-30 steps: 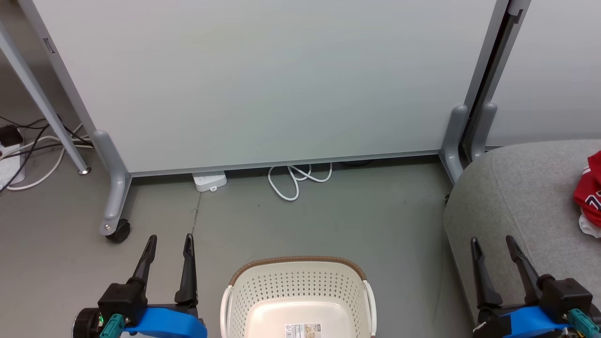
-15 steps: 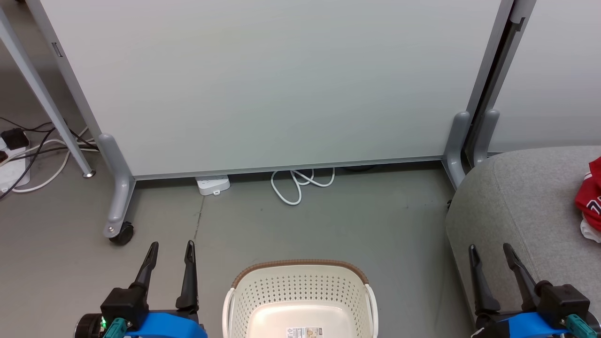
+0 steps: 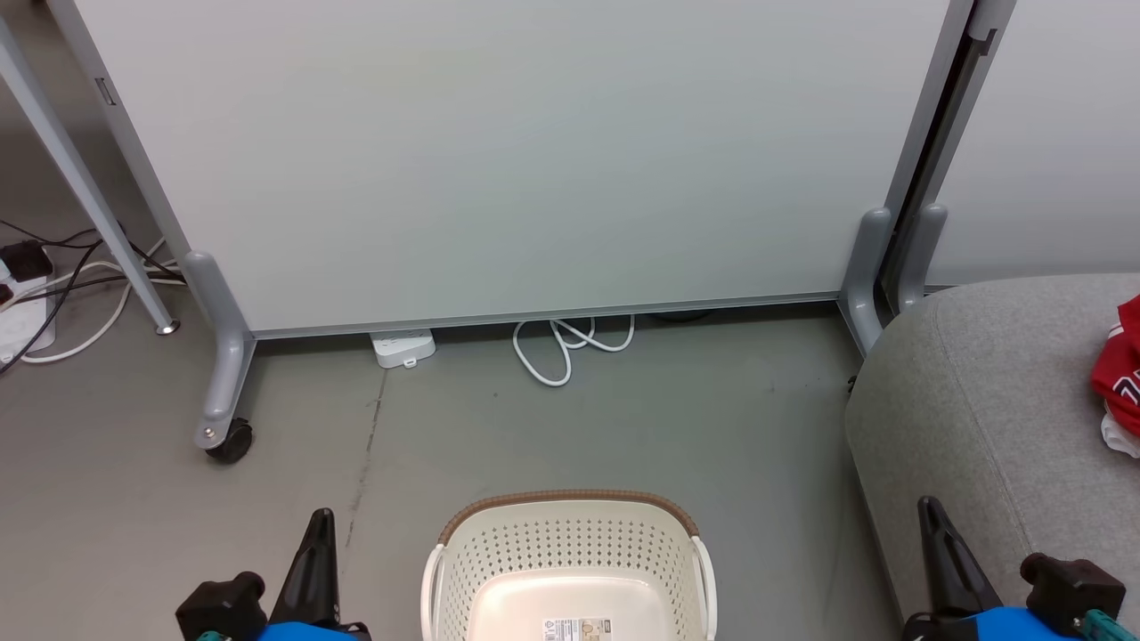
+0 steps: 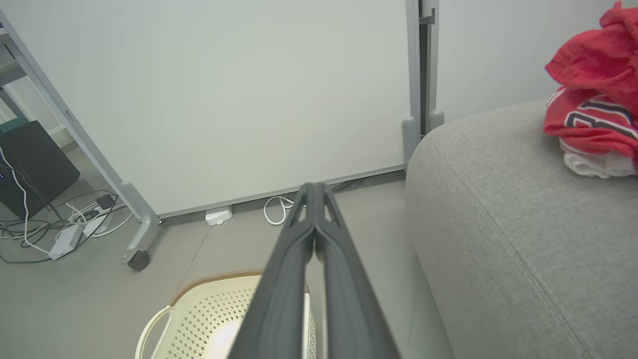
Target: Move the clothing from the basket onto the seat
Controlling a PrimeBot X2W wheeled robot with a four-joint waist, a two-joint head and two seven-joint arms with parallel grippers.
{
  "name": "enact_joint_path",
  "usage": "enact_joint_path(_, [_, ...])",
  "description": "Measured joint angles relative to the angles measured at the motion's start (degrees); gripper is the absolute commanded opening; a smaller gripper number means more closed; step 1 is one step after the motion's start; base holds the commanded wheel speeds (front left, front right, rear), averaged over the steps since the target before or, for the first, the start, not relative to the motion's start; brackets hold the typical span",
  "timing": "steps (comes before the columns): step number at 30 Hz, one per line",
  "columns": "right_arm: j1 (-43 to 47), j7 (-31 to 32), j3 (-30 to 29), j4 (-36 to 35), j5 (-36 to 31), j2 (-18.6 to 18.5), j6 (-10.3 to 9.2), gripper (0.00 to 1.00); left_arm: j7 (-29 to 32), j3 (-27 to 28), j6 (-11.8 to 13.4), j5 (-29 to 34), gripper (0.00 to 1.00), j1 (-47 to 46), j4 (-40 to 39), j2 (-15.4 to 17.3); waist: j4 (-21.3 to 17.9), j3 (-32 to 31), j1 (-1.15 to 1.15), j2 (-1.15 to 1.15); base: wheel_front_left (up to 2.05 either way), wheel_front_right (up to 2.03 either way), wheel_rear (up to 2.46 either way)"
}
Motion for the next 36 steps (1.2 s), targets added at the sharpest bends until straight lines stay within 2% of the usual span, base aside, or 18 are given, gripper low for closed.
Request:
enact_joint_path(18, [-1.2, 4.2, -0.3, -1.0, 18.4, 0.0, -0.01, 0.0, 4.3, 1.9, 0.0, -18.1, 0.0, -1.0, -1.4, 0.0, -0.7, 0.5, 0.0, 0.0, 0.0, 0.0, 0.0])
enact_joint_path(36, [-2.5, 8.0, -0.7, -1.8, 33.5, 0.0, -0.01, 0.0, 8.2, 3.5, 0.0, -32.9, 0.0, -2.9, -2.5, 0.0, -1.4, 1.1, 0.0, 0.0, 0.0, 0.0, 0.0])
